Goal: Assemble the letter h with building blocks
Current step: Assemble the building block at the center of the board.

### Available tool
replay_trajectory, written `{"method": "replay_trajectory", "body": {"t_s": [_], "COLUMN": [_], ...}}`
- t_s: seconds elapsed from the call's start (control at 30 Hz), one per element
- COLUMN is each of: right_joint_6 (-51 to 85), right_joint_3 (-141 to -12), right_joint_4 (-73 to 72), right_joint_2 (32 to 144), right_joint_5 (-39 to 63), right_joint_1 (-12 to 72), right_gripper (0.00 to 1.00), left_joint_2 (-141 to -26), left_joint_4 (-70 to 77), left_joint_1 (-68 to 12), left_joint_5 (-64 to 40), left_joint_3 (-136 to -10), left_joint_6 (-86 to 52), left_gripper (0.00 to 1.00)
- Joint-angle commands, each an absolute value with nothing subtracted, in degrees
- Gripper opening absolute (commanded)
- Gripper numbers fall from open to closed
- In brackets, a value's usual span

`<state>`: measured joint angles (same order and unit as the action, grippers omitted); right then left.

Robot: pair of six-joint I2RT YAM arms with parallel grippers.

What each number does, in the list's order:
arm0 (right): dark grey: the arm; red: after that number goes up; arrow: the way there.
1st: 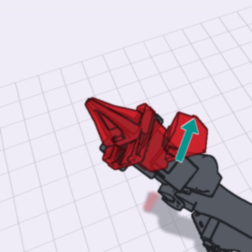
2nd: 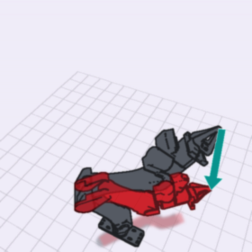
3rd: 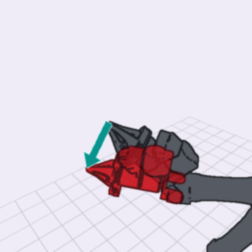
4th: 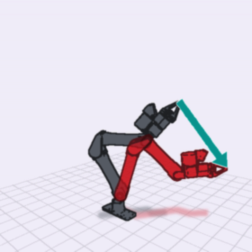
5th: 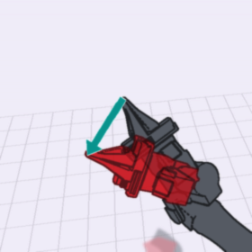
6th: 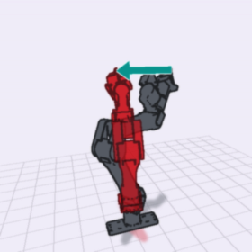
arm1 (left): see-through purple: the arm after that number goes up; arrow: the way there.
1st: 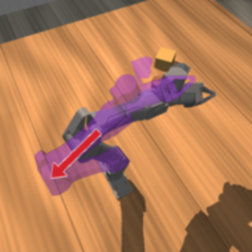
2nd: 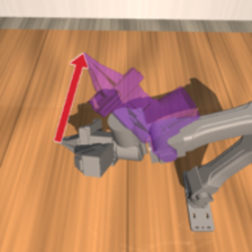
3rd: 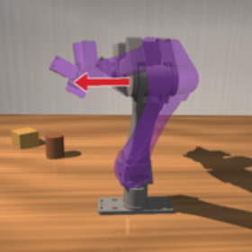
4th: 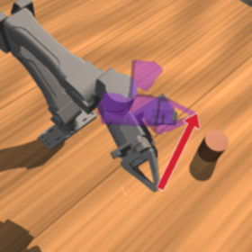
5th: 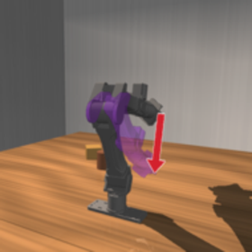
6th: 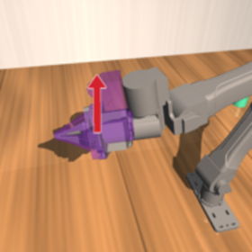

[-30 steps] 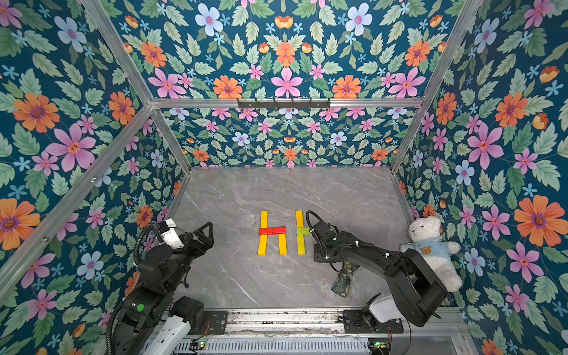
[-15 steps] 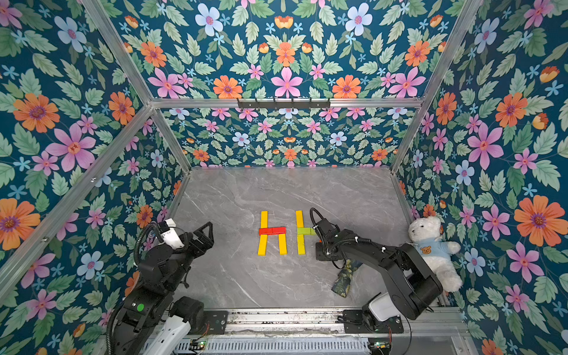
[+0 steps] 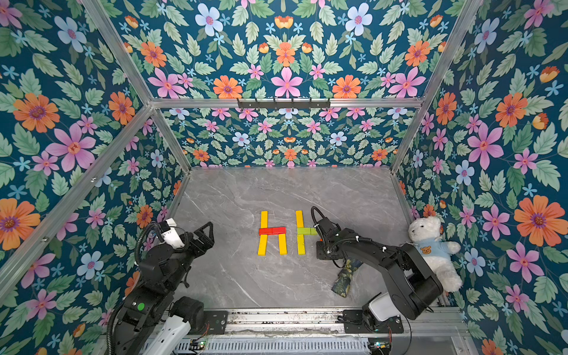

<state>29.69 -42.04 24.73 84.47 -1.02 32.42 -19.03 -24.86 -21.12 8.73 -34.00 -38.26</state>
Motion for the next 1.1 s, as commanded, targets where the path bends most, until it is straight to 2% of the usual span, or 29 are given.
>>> {"method": "replay_trajectory", "body": {"t_s": [0.0, 1.07], "right_joint_6": [29.97, 27.33], "right_joint_3": [-42.19, -49.02], "right_joint_4": [25.58, 27.66], "right_joint_2": [84.29, 92.5], "right_joint_5": [-1.93, -2.43], "right_joint_1": [32.38, 31.66], "right_gripper": [0.25, 0.24], "left_joint_2": [-18.9, -18.81], "left_joint_4": [-23.38, -23.38], "left_joint_1": [-21.12, -21.14], "left_joint_5": [8.66, 9.0], "left_joint_3": [-34.01, -33.93], "left_joint_6": [-38.14, -38.14], "left_gripper": [1.0, 1.0]}}
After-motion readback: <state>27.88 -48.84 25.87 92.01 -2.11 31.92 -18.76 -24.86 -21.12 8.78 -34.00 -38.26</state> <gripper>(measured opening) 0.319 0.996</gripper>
